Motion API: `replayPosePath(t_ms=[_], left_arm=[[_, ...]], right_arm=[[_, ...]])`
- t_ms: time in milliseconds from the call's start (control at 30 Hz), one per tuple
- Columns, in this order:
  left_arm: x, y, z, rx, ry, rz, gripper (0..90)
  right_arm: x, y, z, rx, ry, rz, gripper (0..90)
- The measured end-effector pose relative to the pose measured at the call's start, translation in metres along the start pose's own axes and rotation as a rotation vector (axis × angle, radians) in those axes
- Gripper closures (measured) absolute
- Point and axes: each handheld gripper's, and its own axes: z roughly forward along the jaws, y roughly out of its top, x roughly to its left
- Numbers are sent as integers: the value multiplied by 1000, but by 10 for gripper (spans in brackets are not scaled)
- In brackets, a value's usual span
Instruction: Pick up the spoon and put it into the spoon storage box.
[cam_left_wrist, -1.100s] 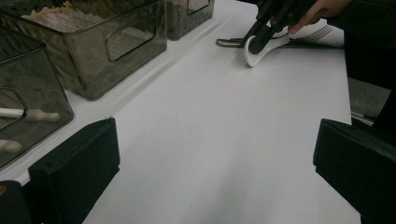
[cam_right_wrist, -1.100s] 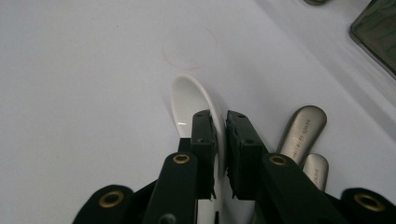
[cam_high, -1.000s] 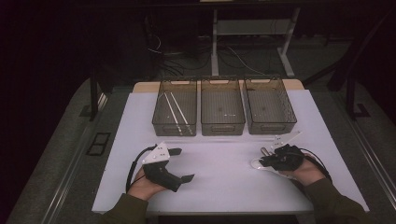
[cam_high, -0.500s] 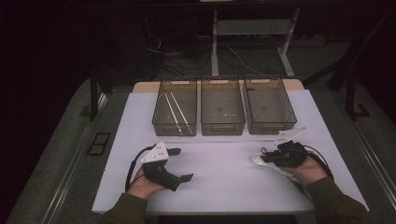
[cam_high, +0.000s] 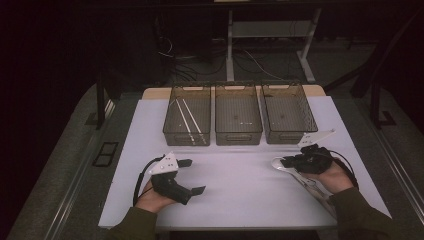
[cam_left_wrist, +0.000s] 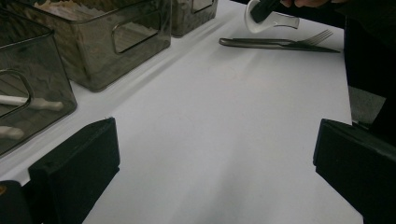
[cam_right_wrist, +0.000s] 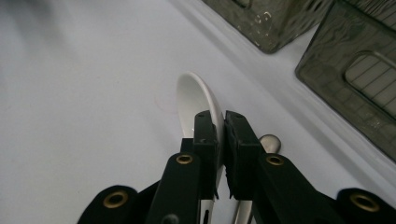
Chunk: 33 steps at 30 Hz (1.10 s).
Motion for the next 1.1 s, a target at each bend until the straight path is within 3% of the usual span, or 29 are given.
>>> replayPosePath(t_ms=[1100], left_arm=[[-2,1,0,-3,1,9,0]], right_arm=[[-4,49,-10,-95,-15,56,836]])
